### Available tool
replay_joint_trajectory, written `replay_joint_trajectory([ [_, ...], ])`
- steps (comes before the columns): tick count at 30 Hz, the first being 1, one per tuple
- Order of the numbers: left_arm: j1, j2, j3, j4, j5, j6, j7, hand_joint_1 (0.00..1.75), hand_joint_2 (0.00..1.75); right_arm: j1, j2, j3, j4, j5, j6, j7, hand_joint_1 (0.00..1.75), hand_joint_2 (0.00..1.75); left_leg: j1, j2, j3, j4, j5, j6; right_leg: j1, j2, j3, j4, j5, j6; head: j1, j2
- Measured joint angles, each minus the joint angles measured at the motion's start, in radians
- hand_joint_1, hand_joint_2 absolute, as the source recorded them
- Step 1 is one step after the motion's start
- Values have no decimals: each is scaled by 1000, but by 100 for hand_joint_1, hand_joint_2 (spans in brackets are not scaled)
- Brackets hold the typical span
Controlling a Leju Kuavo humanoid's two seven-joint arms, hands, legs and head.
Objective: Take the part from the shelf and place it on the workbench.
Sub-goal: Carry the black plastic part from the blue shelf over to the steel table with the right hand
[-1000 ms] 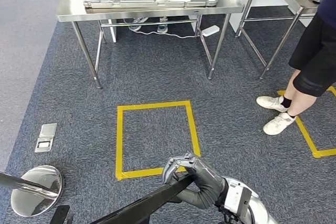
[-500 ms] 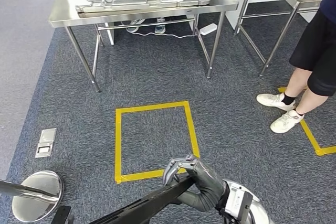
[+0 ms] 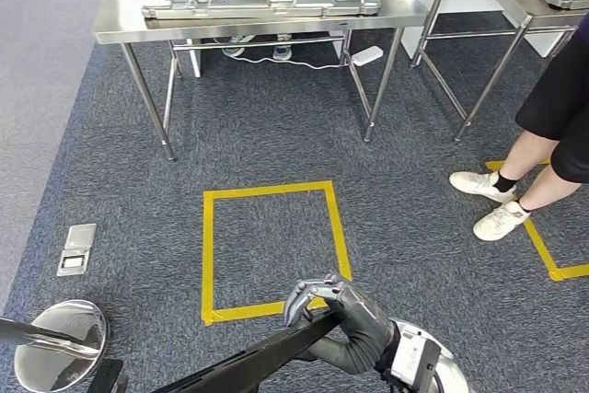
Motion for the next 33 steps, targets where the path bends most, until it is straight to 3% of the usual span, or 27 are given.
replay_joint_trajectory([
  [2, -1, 0, -2, 0, 0, 0, 0, 0, 175, 0, 0, 0, -1, 1, -2, 0, 175, 175, -2, 0, 7, 2, -8, -9, 3, -2, 45, -108, 54, -7, 0, 0],
  [3, -1, 0, -3, 0, 0, -1, 1, 0, 175, 1, 0, 0, -2, 2, -4, 0, 175, 175, -2, 0, 6, 4, -11, -14, 5, -3, 57, -138, 61, -12, 0, 0],
  [6, -3, 2, -7, 0, 0, -4, 2, 0, 175, 6, 2, 0, -6, 7, -11, 1, 175, 175, -3, 1, 3, 4, -15, -28, 7, -1, 60, -159, 54, -26, 1, 0],
  [8, -5, 2, -10, 0, -1, -4, 2, 0, 175, 9, 3, 0, -11, 11, -14, 1, 175, 175, -2, 0, -6, 31, -36, -38, 2, -1, 65, -163, 53, -35, 0, 0],
  [11, -5, 3, -13, 0, 0, -4, 3, 0, 175, 14, 5, 0, -15, 14, -19, 1, 175, 175, 1, 0, -87, 198, -115, -51, 0, -3, 72, -165, 49, -45, 0, 0],
  [12, -3, 3, -13, 0, 0, -4, 3, 0, 175, 17, 5, 0, -16, 15, -20, 1, 175, 175, 2, 0, -117, 251, -129, -53, 0, -3, 73, -165, 47, -46, 0, 0],
  [13, -2, 3, -13, 0, 0, -4, 3, 0, 175, 20, 5, 0, -16, 16, -21, 1, 175, 175, 2, 0, -135, 275, -125, -53, 0, -2, 76, -165, 45, -47, 0, 0],
  [14, -2, 3, -14, 0, 0, -4, 4, 0, 175, 23, 5, 0, -16, 16, -21, 1, 175, 175, 2, 0, -133, 260, -101, -52, 1, -1, 80, -165, 42, -46, 0, 0],
  [16, -2, 3, -16, 0, 0, -4, 4, 0, 175, 24, 5, 0, -16, 16, -21, 1, 175, 175, 1, -1, -83, 140, -23, -44, 0, 1, 92, -165, 35, -43, 0, 0],
  [18, -3, 4, -19, 0, 0, -4, 5, 0, 175, 25, 5, 0, -17, 16, -22, 1, 175, 175, -5, -2, -38, 37, 20, -32, 2, 3, 97, -163, 28, -34, 0, 0],
  [20, -4, 4, -20, 0, -1, -4, 6, 0, 175, 27, 5, 0, -17, 16, -22, 1, 175, 175, -10, -4, -29, 14, 16, -23, 3, 4, 96, -165, 26, -23, 0, 0],
  [23, -4, 4, -21, 0, -1, -4, 6, 0, 175, 29, 4, -1, -21, 16, -23, 1, 175, 175, -3, -4, -21, 0, 18, -10, 2, 2, 93, -149, 9, -9, 1, 0],
  [24, -5, 4, -21, 0, -1, -4, 6, 0, 175, 29, 4, -1, -21, 16, -23, 1, 175, 175, 0, -3, -18, -5, 19, -5, 3, 2, 79, -115, -12, -7, 1, 0],
  [26, -5, 3, -21, 0, -1, -4, 7, 0, 175, 31, 3, -1, -22, 16, -24, 0, 175, 175, 1, -1, -14, -7, 18, 2, 1, 1, 19, 6, -69, -3, 1, 0],
  [27, -5, 2, -21, 0, -1, -4, 7, 0, 175, 34, 2, -1, -22, 17, -25, 1, 175, 175, 1, 0, -14, -6, 16, 3, 1, 1, -13, 65, -88, -1, 1, 0],
  [28, -5, 2, -22, 0, -2, -4, 8, 0, 175, 36, 1, -1, -22, 17, -25, 1, 175, 175, 1, 0, -12, -6, 15, 3, 0, 1, -35, 98, -89, 1, 1, 0],
  [29, -5, 1, -22, 0, -2, -4, 9, 0, 175, 38, 0, -1, -22, 18, -25, 1, 175, 175, 1, 0, -9, -6, 12, 3, 0, 1, -37, 92, -70, 4, 1, 0],
  [30, -5, 1, -23, 0, -3, -4, 10, 0, 175, 38, 0, -1, -22, 18, -26, 1, 175, 175, 2, 0, -5, -6, 9, 1, 0, 0, -19, 46, -34, 5, 1, 0],
  [32, -5, 0, -24, 0, -3, -4, 11, 0, 175, 38, -1, -1, -21, 19, -26, 1, 175, 175, 1, -1, 7, -5, 0, -8, 1, -2, 40, -88, 35, 3, 1, 0],
  [33, -5, -1, -24, 0, -4, -4, 12, 0, 175, 38, -1, -1, -21, 19, -26, 1, 175, 175, -1, -1, 9, -4, -4, -14, 2, -2, 61, -135, 51, -1, 1, 0],
])
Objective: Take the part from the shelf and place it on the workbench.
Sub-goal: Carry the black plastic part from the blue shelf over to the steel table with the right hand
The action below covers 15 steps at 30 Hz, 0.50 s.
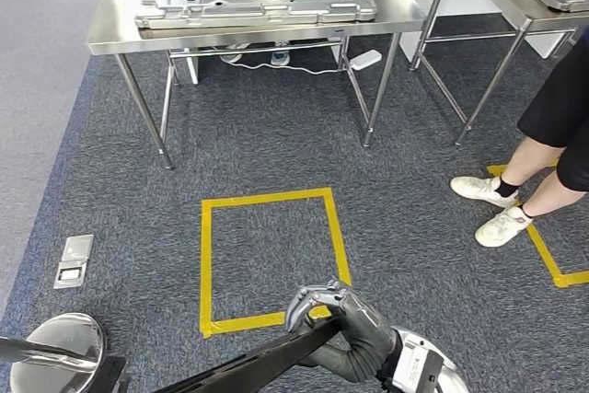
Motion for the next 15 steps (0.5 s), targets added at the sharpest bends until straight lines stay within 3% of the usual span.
replay_joint_trajectory([
  [5, -2, 0, -4, 0, -6, 0, 6, 0, 175, 1, -1, 0, -1, 0, 0, 1, 175, 175, 0, 0, 1, 10, -16, -24, 0, 2, 16, -34, -1, -30, -1, 0],
  [7, -1, 0, -7, 0, -7, 0, 8, 0, 175, 1, -1, 0, -2, -2, 0, 1, 175, 175, 1, 0, -35, 90, -62, -33, -3, 0, 20, -37, -2, -40, -1, 0],
  [9, 4, 1, -10, 0, -8, 0, 11, 0, 175, 2, -1, 0, -2, -3, 0, 1, 175, 175, 3, 0, -105, 222, -115, -39, -3, -1, 22, -37, -6, -46, -1, 0],
  [10, 6, 1, -11, 0, -8, 0, 12, 0, 175, 2, -1, 0, -2, -3, 0, 1, 175, 175, 3, 0, -131, 265, -122, -40, -3, -1, 23, -37, -8, -46, -1, 0],
  [11, 9, 1, -12, 0, -8, 0, 12, 0, 175, 2, -1, 0, -2, -3, 0, 1, 175, 175, 3, 0, -142, 275, -111, -40, -2, 0, 26, -37, -10, -46, -1, 0],
  [12, 10, 1, -13, 0, -8, 0, 13, 0, 175, 2, -1, 0, -2, -3, 0, 1, 175, 175, 3, 0, -131, 242, -78, -38, -2, 1, 32, -37, -14, -45, -1, 0],
  [13, 10, 2, -13, 0, -8, 0, 13, 0, 175, 2, -1, 0, -2, -3, 0, 1, 175, 175, 2, 0, -106, 178, -34, -33, -2, 2, 39, -37, -18, -43, -1, 0],
  [15, 10, 4, -14, 0, -8, 0, 14, 0, 175, 2, -1, 0, -2, -3, 0, 0, 175, 175, -2, 0, -54, 60, 26, -21, 0, 3, 49, -36, -27, -35, -1, 0],
])
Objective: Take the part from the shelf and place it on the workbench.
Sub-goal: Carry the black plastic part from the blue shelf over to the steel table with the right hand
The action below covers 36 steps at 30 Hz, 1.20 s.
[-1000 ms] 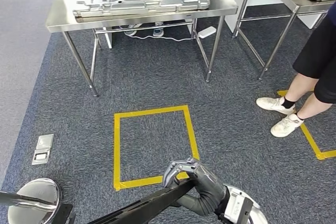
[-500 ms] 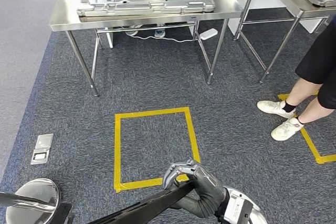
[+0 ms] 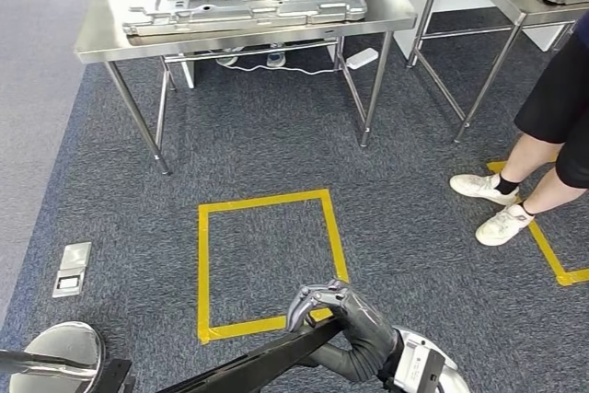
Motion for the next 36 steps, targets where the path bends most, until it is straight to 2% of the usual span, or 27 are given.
replay_joint_trajectory([
  [1, 0, 1, 0, 0, 0, 0, 0, 0, 175, 0, 0, 0, 0, 0, 0, 0, 175, 175, -3, 0, 13, -31, 7, 6, 1, 0, 1, 1, -3, 5, 0, 0],
  [4, 0, 1, -2, 0, 0, 0, 1, 0, 175, -1, 0, 0, -1, 0, 0, -1, 175, 175, -3, -2, 20, -51, -4, 19, 1, -1, 0, -1, -7, 20, 0, 0],
  [6, 0, 1, -4, 0, 0, 0, 1, 0, 175, -2, 0, 0, -2, -1, 0, -1, 175, 175, 2, -1, 28, -61, -2, 28, 1, -1, -10, 29, -30, 28, 1, 0],
  [7, -1, 1, -5, 0, 0, 0, 1, 0, 175, -2, -1, 0, -2, -1, 0, -1, 175, 175, 4, -1, 32, -65, -2, 32, 0, -2, -30, 72, -54, 31, 1, 0],
  [9, -2, 1, -6, 0, 0, 0, 1, 0, 175, -2, -2, 0, -1, -1, 0, -1, 175, 175, 4, 1, 36, -66, -5, 38, -1, -1, -96, 197, -106, 35, 1, 0],
  [10, -2, 1, -6, 0, 0, 0, 1, 0, 175, -1, -3, 0, -1, -1, 0, -1, 175, 175, 4, 1, 37, -66, -7, 39, -1, -2, -125, 246, -117, 37, 1, 0],
  [11, -1, 0, -7, 0, 0, 0, 1, 0, 175, -1, -4, 0, -1, -1, 0, -1, 175, 175, 3, 1, 40, -65, -10, 39, -1, -2, -140, 263, -108, 39, 1, 0],
  [12, -1, 0, -7, 0, 0, 0, 1, 0, 175, -1, -5, 0, 0, -1, 0, -1, 175, 175, 4, 0, 45, -65, -13, 38, -1, -2, -136, 241, -81, 41, 1, 0],
  [14, -1, 0, -7, 0, 0, 0, 1, 0, 175, -1, -6, 0, 0, -1, 0, -1, 175, 175, 4, -1, 59, -65, -24, 32, -1, -3, -84, 117, -5, 40, 1, 0],
  [15, -1, 0, -7, 0, 0, 0, 1, 0, 175, -1, -6, 0, -1, -1, 0, -1, 175, 175, 3, -1, 63, -63, -29, 26, 1, -3, -59, 60, 20, 37, 1, 0],
  [16, -1, 0, -7, 0, 0, 0, 1, 0, 175, -1, -7, 0, -1, -1, 0, -1, 175, 175, 1, -1, 66, -63, -33, 21, 2, -3, -44, 23, 31, 31, 1, 0],
  [18, -1, 0, -8, 0, 0, 0, 1, 0, 175, 0, -8, 0, -2, -1, 0, -1, 175, 175, 0, -1, 65, -64, -35, 12, 6, -2, -39, 7, 27, 20, 1, 0],
  [20, -3, -1, -8, 0, 1, 0, 0, 0, 175, 1, -9, 0, -3, -1, 0, -2, 175, 175, 1, -1, 66, -61, -42, 3, 3, -2, -37, 3, 27, 8, 0, 0],
  [21, -4, -1, -8, 0, 2, 0, 0, 0, 175, 0, -9, 0, -4, -2, 0, -2, 175, 175, 2, -1, 59, -44, -55, -3, 0, -3, -35, 1, 27, 2, 0, 0],
  [23, -5, -1, -9, 0, 3, 0, -1, 0, 175, 0, -9, 0, -6, -2, 0, -3, 175, 175, 4, -1, 12, 54, -104, -13, -2, -5, -31, -2, 24, -7, 0, 0],
  [25, -2, -1, -9, 0, 3, 0, -1, 0, 175, 0, -9, 0, -6, -3, 0, -3, 175, 175, 6, -1, -59, 182, -148, -18, -2, -6, -28, -2, 20, -12, 0, 0],
  [26, -1, -1, -9, 0, 3, 0, -1, 0, 175, 0, -9, 0, -6, -3, 0, -3, 175, 175, 6, -1, -80, 212, -146, -19, -2, -5, -25, -2, 17, -12, 0, 0],
  [27, 0, -1, -9, 0, 3, 0, -1, 0, 175, 1, -9, 0, -6, -3, 0, -3, 175, 175, 6, -1, -82, 202, -122, -18, -2, -4, -20, -2, 14, -11, 0, 0],
  [29, 0, -1, -9, 0, 4, 0, -1, 0, 175, 0, -9, 0, -6, -3, 0, -3, 175, 175, 4, -1, -40, 91, -40, -10, -2, -2, -5, -2, 4, -7, 0, 0],
  [30, 0, 0, -9, 0, 5, 0, -1, 0, 175, -1, -9, 0, -6, -3, 1, -4, 175, 175, 2, -1, -16, 33, -9, -4, 0, -1, 1, -1, -1, -3, 0, 0],
  [31, -1, 0, -9, 0, 6, 0, -1, 0, 175, -2, -9, 0, -6, -4, 2, -4, 175, 175, -1, -2, 4, -12, 7, 3, 0, -1, 3, -1, -5, 1, 0, 0],
  [33, -2, 0, -9, 0, 10, 0, -1, 0, 175, -3, -9, 0, -6, -6, 5, -4, 175, 175, -6, -2, 15, -41, 1, 13, 2, -1, 2, -1, -7, 11, 0, 0],
  [36, -2, 0, -9, 0, 12, 0, -2, 0, 175, -5, -11, 0, -7, -10, 6, -4, 175, 175, 0, -3, 24, -58, -2, 25, 2, -2, 0, 9, -21, 26, 0, 0],
])
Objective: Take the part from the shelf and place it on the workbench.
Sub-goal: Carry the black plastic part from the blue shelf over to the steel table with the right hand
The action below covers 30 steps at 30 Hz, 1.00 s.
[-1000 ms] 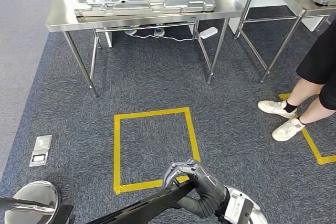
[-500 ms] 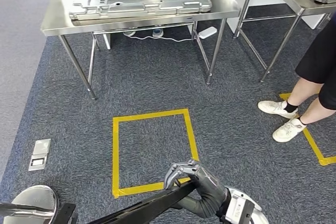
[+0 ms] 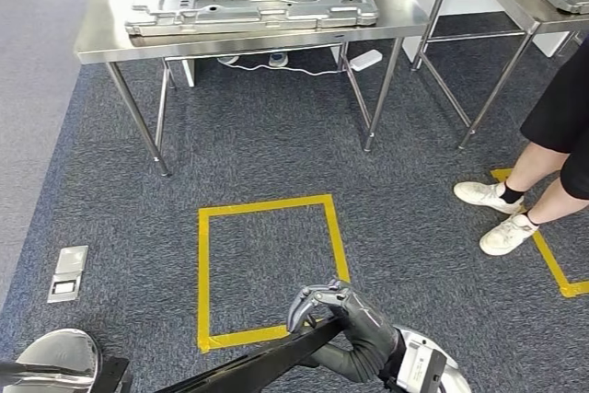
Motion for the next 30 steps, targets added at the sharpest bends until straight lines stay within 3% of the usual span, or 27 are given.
replay_joint_trajectory([
  [2, 0, 0, 0, 0, 1, 0, 0, 0, 175, 0, -4, 0, -1, -4, 0, 0, 175, 175, 5, 1, 10, -9, 0, 8, -1, 0, -36, 80, -43, 6, 0, 0],
  [4, 0, 0, 0, 0, 3, 0, 0, 0, 175, 3, -10, -1, -1, -10, 1, 1, 175, 175, 4, 2, 16, -10, -4, 14, -2, 0, -108, 211, -92, 10, 1, 0],
  [5, 2, 0, 0, 0, 4, 0, 0, 0, 175, 5, -13, -1, 0, -13, 2, 1, 175, 175, 4, 2, 19, -9, -7, 15, -2, 0, -136, 254, -97, 12, 1, 0],
  [6, 4, 0, 0, 0, 5, 0, 0, 0, 175, 7, -16, -1, 0, -16, 4, 2, 175, 175, 4, 2, 23, -9, -11, 15, -2, 0, -147, 260, -82, 14, 1, 0],
  [7, 6, 0, 0, 0, 6, 0, 0, 0, 175, 8, -19, -1, 0, -18, 6, 3, 175, 175, 4, 2, 29, -9, -15, 13, -2, 0, -137, 225, -48, 15, 1, 0],
  [9, 11, 0, 0, 0, 8, 1, 1, 0, 175, 8, -24, -1, 0, -21, 8, 3, 175, 175, 3, 1, 44, -9, -27, 5, -1, -1, -85, 94, 31, 12, 0, 0],
  [10, 12, 1, 0, 0, 8, 1, 3, 0, 175, 9, -26, -1, -1, -22, 9, 3, 175, 175, 1, 1, 48, -7, -33, 0, 0, -1, -62, 40, 52, 8, 0, 0],
  [11, 14, 2, 0, 0, 9, 2, 6, 0, 175, 10, -28, -1, -1, -24, 9, 3, 175, 175, 0, 0, 49, -7, -36, -6, 2, -1, -49, 10, 58, 2, 0, 0],
  [14, 18, 4, 0, 0, 9, 5, 10, 0, 175, 18, -33, -2, -4, -26, 11, 3, 175, 175, 0, 1, 51, -9, -42, -18, 2, 0, -45, -2, 50, -16, 0, 0],
  [16, 18, 6, 0, 0, 10, 5, 10, 0, 175, 18, -35, -2, -7, -26, 12, 3, 175, 175, 1, 1, 40, 24, -67, -28, -2, -3, -39, -7, 48, -27, 0, 0],
  [19, 21, 13, 0, 0, 11, 7, 10, 0, 175, 19, -36, -2, -9, -26, 13, 4, 175, 175, 4, 1, -55, 207, -146, -39, -4, -5, -33, -8, 42, -38, 0, 0],
  [20, 22, 15, 0, 0, 12, 7, 10, 0, 175, 19, -36, -2, -9, -26, 13, 4, 175, 175, 5, 1, -86, 257, -156, -41, -4, -5, -31, -8, 39, -40, 0, 0],
  [21, 24, 16, 0, 0, 12, 8, 10, 0, 175, 19, -36, -2, -9, -26, 14, 5, 175, 175, 5, 1, -100, 271, -144, -41, -3, -4, -27, -8, 36, -39, 0, 0],
  [22, 24, 16, 0, 0, 12, 8, 10, 0, 175, 19, -36, -2, -9, -26, 14, 6, 175, 175, 5, 1, -96, 246, -114, -39, -3, -3, -22, -8, 33, -39, 0, 0],
  [24, 24, 18, 0, 0, 12, 8, 10, 0, 175, 18, -36, -2, -9, -26, 15, 8, 175, 175, 3, 1, -48, 123, -31, -30, -3, -2, -6, -8, 22, -34, 0, 0],
  [25, 23, 19, 0, 0, 12, 8, 10, 0, 175, 17, -36, -2, -9, -26, 15, 9, 175, 175, 0, 1, -25, 69, -5, -24, -2, -1, -1, -8, 17, -30, 0, 0],
  [26, 23, 20, 0, 0, 13, 8, 10, 0, 175, 16, -36, -2, -9, -26, 16, 10, 175, 175, -2, 1, -9, 32, 4, -19, -2, -1, 2, -7, 14, -25, 0, 0],
  [30, 22, 22, 0, 0, 17, 8, 10, 0, 175, 14, -35, -1, -9, -26, 17, 11, 175, 175, -2, -1, 7, 0, -6, -4, 0, -1, 3, -7, 5, -5, 0, 0],
])
